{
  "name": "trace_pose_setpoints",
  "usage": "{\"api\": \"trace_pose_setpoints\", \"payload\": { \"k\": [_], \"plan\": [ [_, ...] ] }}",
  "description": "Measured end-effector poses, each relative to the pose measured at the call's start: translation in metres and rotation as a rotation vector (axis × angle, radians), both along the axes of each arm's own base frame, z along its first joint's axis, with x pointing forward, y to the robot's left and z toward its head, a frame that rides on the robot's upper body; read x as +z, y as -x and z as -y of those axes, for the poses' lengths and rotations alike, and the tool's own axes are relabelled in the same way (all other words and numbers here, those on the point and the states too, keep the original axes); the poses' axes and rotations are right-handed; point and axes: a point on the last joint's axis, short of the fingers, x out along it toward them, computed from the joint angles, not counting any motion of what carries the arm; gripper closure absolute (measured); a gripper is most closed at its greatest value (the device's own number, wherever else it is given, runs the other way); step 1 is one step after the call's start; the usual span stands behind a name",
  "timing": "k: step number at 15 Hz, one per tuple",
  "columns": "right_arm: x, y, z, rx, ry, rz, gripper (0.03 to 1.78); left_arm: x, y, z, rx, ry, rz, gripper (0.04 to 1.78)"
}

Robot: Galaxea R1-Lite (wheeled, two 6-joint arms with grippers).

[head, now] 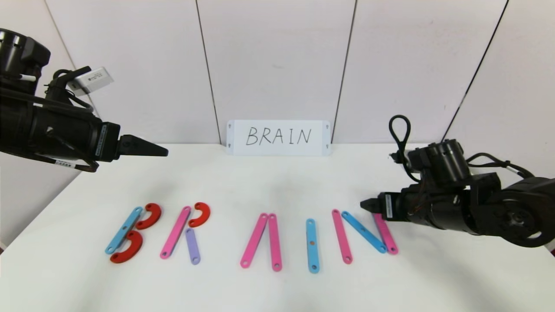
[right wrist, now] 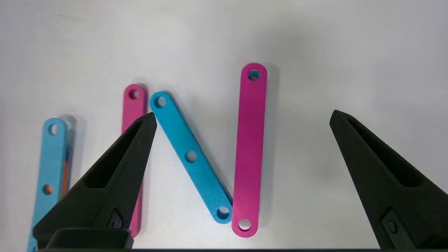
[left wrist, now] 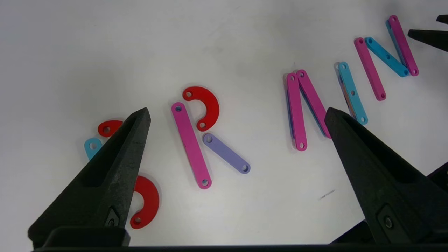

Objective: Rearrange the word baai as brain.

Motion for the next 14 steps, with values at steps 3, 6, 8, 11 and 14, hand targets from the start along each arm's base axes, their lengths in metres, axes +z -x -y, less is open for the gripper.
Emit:
{"api": "trace_pose_setpoints", "payload": {
  "k": [3, 6, 8, 11, 14],
  "plan": [
    [0.026, 0.012, 0.004, 0.097, -0.016, 0.027, 0.08, 0.002, 0.010, 0.000, 0.000, -0.006, 0.015, 0.08],
    [0.054, 0.032, 0.012, 0.178, -0.003, 0.070, 0.08, -0.001, 0.025, 0.002, -0.005, -0.007, 0.006, 0.08],
    [0.072, 0.050, 0.018, 0.189, -0.007, 0.108, 0.08, -0.006, 0.041, 0.003, -0.016, -0.013, 0.001, 0.08],
    [0.094, 0.084, 0.031, 0.189, -0.012, 0.138, 0.08, -0.010, 0.074, 0.003, -0.025, -0.023, 0.017, 0.08],
    [0.111, 0.128, 0.048, 0.184, -0.010, 0.152, 0.08, -0.019, 0.118, 0.001, 0.015, -0.057, 0.046, 0.08]
  ]
}}
